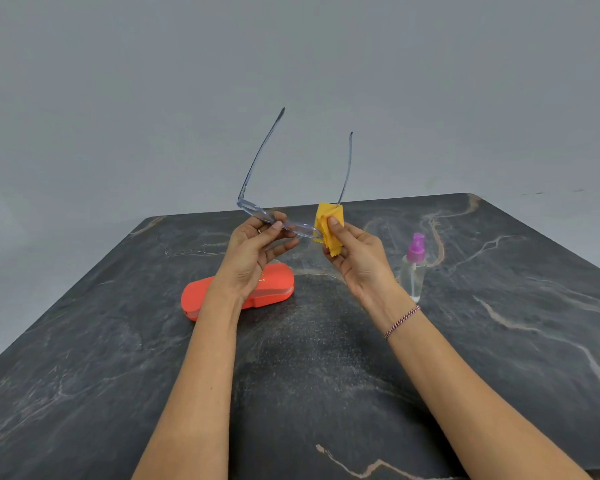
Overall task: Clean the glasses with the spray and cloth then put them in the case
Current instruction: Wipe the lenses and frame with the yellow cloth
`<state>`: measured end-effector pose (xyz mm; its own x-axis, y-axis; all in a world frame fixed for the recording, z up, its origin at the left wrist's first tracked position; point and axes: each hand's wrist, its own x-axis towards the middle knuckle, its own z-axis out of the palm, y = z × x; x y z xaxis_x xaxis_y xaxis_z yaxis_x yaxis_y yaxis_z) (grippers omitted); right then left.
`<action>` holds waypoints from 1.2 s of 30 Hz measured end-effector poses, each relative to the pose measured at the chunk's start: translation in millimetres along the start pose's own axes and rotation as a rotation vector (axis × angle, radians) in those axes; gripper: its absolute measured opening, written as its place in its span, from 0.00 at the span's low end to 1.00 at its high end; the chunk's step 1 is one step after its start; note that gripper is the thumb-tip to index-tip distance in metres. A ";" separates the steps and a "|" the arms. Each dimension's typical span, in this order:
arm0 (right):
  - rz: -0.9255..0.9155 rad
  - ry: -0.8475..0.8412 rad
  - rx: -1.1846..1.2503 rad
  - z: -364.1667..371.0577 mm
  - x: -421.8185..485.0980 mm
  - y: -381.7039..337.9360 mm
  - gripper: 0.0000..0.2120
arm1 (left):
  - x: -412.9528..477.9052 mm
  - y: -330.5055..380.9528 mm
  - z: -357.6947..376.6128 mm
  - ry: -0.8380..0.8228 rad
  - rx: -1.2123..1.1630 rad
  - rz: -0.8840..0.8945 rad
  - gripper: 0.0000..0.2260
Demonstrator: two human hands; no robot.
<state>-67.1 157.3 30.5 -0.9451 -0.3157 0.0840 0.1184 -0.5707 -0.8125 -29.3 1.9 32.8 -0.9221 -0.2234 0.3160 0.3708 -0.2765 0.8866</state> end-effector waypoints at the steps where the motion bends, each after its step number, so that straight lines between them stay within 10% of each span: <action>1: -0.013 0.006 -0.034 -1.2 0.8 0.2 0.03 | 0.6 -0.8 1.9 0.024 -0.001 -0.018 0.07; 19: -0.433 0.208 -0.506 -5.3 4.3 1.0 0.01 | 1.4 -0.7 13.1 0.262 0.024 -0.021 0.02; 36: -0.272 0.178 -0.430 -4.6 0.6 1.0 0.03 | -1.4 7.5 3.6 0.186 0.163 0.032 0.03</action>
<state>-69.0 160.1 27.1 -0.9657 -0.0444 0.2558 -0.2383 -0.2401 -0.9411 -25.6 3.6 40.2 -0.8684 -0.4019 0.2905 0.3628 -0.1155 0.9247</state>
